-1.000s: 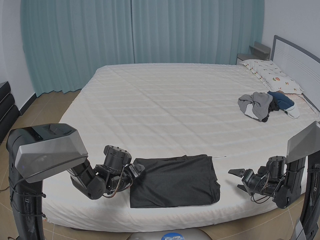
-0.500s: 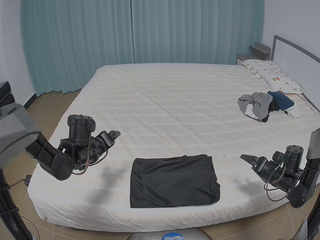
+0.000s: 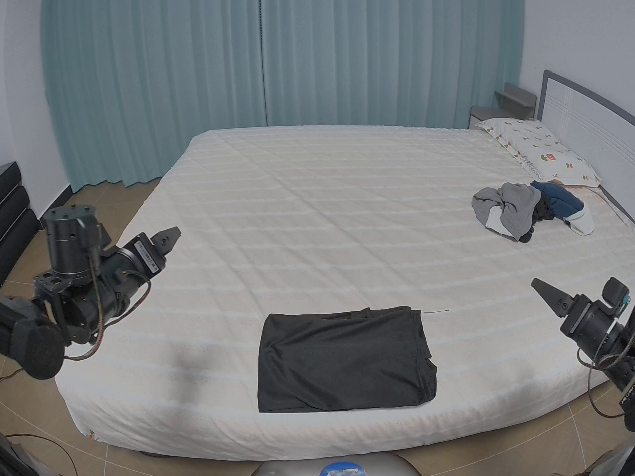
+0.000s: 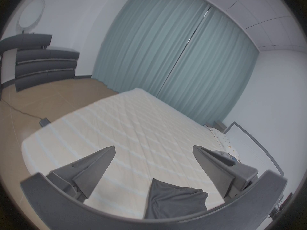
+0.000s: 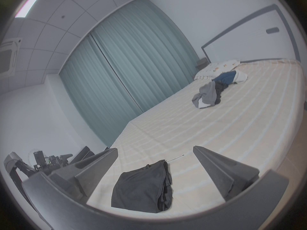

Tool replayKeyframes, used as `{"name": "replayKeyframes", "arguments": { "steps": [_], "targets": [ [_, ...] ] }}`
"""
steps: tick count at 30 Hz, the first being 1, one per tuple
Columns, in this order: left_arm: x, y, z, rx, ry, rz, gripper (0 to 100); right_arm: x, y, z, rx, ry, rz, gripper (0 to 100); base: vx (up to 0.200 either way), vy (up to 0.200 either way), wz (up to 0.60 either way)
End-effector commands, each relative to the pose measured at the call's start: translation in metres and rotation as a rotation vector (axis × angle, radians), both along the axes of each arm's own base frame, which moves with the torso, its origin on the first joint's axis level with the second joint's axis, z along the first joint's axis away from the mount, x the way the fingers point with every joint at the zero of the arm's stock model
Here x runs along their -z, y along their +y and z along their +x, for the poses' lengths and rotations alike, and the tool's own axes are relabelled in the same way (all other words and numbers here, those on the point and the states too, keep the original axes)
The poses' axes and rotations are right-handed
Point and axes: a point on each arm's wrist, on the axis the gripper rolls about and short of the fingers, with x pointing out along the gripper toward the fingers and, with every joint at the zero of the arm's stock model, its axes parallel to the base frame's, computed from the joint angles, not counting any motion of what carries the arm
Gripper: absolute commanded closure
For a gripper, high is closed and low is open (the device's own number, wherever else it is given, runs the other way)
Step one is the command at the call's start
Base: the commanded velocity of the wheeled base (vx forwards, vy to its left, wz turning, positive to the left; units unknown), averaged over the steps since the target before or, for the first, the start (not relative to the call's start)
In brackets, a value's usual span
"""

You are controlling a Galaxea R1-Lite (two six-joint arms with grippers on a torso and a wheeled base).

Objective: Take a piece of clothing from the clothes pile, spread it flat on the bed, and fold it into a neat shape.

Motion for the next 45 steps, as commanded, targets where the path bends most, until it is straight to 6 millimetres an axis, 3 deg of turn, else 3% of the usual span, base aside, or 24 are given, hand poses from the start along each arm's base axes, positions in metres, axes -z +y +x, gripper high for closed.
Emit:
{"name": "replayKeyframes", "arguments": {
  "steps": [1, 3, 4, 8, 9, 11, 14, 16, 17, 18, 22, 26, 31, 35, 36, 38, 45],
  "targets": [
    [-0.047, 0.034, -0.109, -0.075, -0.257, 0.124, 0, -0.037, -0.013, -0.095, 0.030, -0.215, -0.112, 0, 0.000, 0.000, 0.00],
    [-0.047, 0.039, -0.125, -0.089, -0.273, 0.155, 0, -0.036, -0.015, -0.109, 0.029, -0.208, -0.128, 0, 0.000, 0.000, 0.00],
    [-0.047, 0.045, -0.145, -0.111, -0.293, 0.185, 0, -0.033, -0.017, -0.129, 0.027, -0.195, -0.159, 0, 0.000, 0.000, 0.00],
    [-0.044, 0.057, -0.184, -0.142, -0.289, 0.235, 0, -0.023, -0.021, -0.169, 0.015, -0.164, -0.250, 0, 0.000, 0.000, 0.00],
    [-0.044, 0.057, -0.184, -0.142, -0.289, 0.235, 0, -0.023, -0.021, -0.169, 0.015, -0.164, -0.250, 0, 0.000, 0.000, 0.00],
    [-0.034, 0.066, -0.214, -0.182, -0.260, 0.314, 0, -0.017, -0.023, -0.188, 0.018, -0.137, -0.302, 0, 0.000, 0.000, 0.00],
    [-0.027, 0.073, -0.238, -0.207, -0.277, 0.363, 0, -0.015, -0.022, -0.196, 0.062, -0.150, -0.348, 0, 0.000, 0.000, 0.00],
    [-0.026, 0.074, -0.240, -0.210, -0.280, 0.365, 0, -0.015, -0.022, -0.196, 0.066, -0.150, -0.352, 0, 0.000, 0.000, 0.00],
    [-0.022, 0.078, -0.255, -0.287, -0.301, 0.389, 0, -0.016, -0.021, -0.197, 0.110, -0.154, -0.380, 0, 0.000, 0.000, 0.00],
    [-0.022, 0.078, -0.257, -0.296, -0.299, 0.396, 0, -0.016, -0.020, -0.197, 0.110, -0.155, -0.383, 0, 0.000, 0.000, 0.00],
    [-0.001, 0.080, -0.278, -0.371, -0.294, 0.482, 0, -0.004, -0.021, -0.202, 0.090, -0.184, -0.435, 0, 0.000, 0.000, 0.00],
    [0.012, 0.082, -0.289, -0.387, -0.337, 0.524, 0, 0.006, -0.020, -0.208, 0.106, -0.232, -0.503, 0, 0.000, 0.000, 0.00],
    [0.023, 0.081, -0.285, -0.417, -0.324, 0.527, 0, 0.010, -0.021, -0.205, 0.128, -0.224, -0.563, 0, 0.000, 0.000, 0.00],
    [0.029, 0.080, -0.283, -0.462, -0.297, 0.539, 0, 0.025, -0.022, -0.198, 0.174, -0.167, -0.588, 0, 0.000, 0.000, 0.00],
    [0.039, 0.077, -0.286, -0.508, -0.262, 0.578, 0, 0.041, -0.022, -0.188, 0.197, -0.193, -0.627, 0, 0.000, 0.000, 0.00],
    [0.047, 0.076, -0.286, -0.482, -0.255, 0.601, 0, 0.039, -0.022, -0.186, 0.206, -0.260, -0.637, 0, 0.000, 0.000, 0.00],
    [0.076, 0.075, -0.277, -0.385, -0.224, 0.609, 0, 0.042, -0.022, -0.186, 0.189, -0.238, -0.639, 0, 0.000, 0.000, 0.00]
  ]
}}
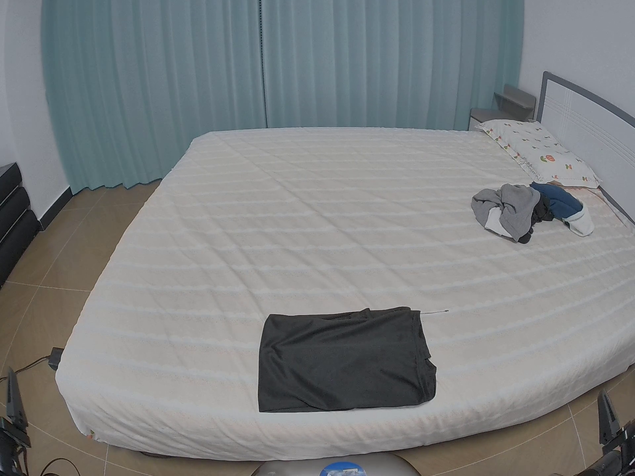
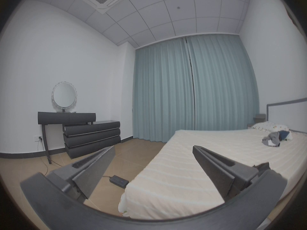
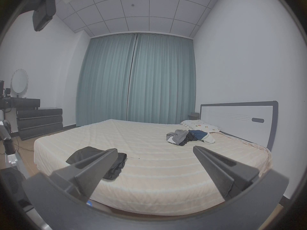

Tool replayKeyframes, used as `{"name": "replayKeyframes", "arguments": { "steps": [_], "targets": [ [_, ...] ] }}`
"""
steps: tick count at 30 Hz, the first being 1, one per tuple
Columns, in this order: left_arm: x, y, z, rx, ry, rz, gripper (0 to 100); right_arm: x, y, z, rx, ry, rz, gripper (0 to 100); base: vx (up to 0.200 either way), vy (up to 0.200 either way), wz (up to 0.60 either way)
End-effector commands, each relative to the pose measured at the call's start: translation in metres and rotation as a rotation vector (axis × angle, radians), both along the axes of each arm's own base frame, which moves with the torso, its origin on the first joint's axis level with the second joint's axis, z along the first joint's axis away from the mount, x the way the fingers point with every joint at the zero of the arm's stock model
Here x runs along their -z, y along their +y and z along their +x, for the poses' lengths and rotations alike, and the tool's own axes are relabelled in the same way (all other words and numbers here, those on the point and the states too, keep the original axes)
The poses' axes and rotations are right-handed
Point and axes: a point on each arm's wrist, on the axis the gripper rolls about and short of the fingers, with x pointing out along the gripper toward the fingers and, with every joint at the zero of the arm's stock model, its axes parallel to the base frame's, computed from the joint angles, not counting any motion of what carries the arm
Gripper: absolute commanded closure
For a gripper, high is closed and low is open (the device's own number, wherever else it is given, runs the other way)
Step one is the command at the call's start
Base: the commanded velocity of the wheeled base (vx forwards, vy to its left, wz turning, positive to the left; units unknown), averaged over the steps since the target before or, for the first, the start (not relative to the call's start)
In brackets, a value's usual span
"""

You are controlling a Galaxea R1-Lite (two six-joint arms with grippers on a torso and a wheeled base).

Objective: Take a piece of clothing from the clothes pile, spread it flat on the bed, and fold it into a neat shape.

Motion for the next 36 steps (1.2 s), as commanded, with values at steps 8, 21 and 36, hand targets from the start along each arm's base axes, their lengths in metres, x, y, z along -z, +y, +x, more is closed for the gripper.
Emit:
{"name": "replayKeyframes", "arguments": {
  "steps": [8, 21, 36],
  "targets": [
    [0.0279, -0.0069, 0.0060, 0.270, 0.061, 0.013, 0, 0.0119, 0.0001, 0.0016, 0.002, 0.023, -0.017, 0, 0.000, 0.000, 0.00],
    [0.0341, -0.0115, 0.0065, 0.475, 0.116, -0.001, 0, 0.0111, -0.0017, 0.0012, 0.083, 0.022, -0.032, 0, 0.000, 0.000, 0.00],
    [0.0341, -0.0115, 0.0066, 0.474, 0.117, -0.001, 0, 0.0193, -0.0002, 0.0014, 0.014, 0.102, 0.074, 0, 0.000, 0.000, 0.00]
  ]
}}
